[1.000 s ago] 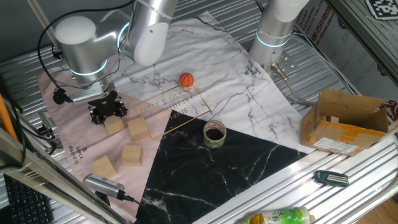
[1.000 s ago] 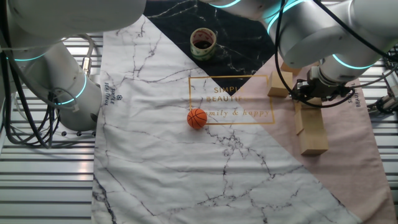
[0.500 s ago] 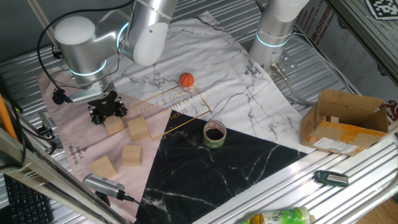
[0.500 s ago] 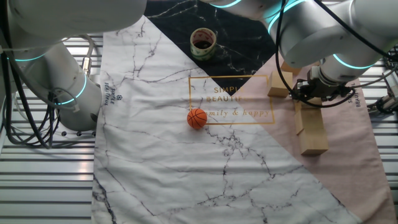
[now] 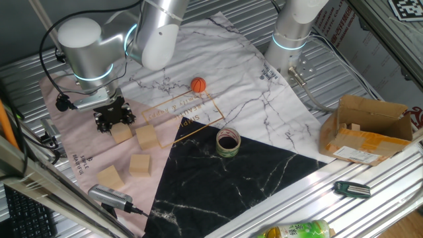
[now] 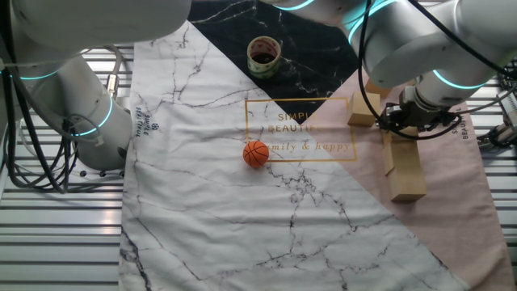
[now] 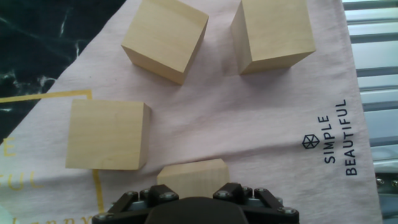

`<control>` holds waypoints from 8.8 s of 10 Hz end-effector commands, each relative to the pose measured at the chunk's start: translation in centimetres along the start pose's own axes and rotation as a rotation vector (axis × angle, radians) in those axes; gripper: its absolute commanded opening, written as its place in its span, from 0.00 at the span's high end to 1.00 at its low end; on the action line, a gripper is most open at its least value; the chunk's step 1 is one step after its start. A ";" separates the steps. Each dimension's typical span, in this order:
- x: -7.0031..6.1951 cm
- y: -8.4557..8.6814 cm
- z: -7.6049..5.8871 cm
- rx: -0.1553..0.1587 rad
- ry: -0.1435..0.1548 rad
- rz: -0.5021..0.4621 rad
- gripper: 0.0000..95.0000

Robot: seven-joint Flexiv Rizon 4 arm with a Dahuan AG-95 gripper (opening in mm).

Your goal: Stack the blocks into a pyramid shape

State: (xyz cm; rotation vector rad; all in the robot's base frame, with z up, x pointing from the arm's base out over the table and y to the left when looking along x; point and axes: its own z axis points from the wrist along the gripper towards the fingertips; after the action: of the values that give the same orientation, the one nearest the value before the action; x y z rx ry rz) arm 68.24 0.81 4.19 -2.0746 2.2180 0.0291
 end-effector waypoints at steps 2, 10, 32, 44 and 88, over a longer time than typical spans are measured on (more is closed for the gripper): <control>0.0 0.0 0.0 -0.004 -0.001 -0.003 0.40; 0.0 0.0 0.0 -0.007 -0.003 -0.003 0.40; 0.0 0.0 0.0 -0.007 0.015 0.003 0.40; 0.0 0.0 0.0 -0.017 0.015 0.003 0.20; 1.6 5.9 -6.9 0.073 0.021 1.737 0.20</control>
State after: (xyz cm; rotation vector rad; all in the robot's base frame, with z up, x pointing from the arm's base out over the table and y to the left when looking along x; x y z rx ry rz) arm 62.16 -0.64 10.53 0.1634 3.0574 0.0402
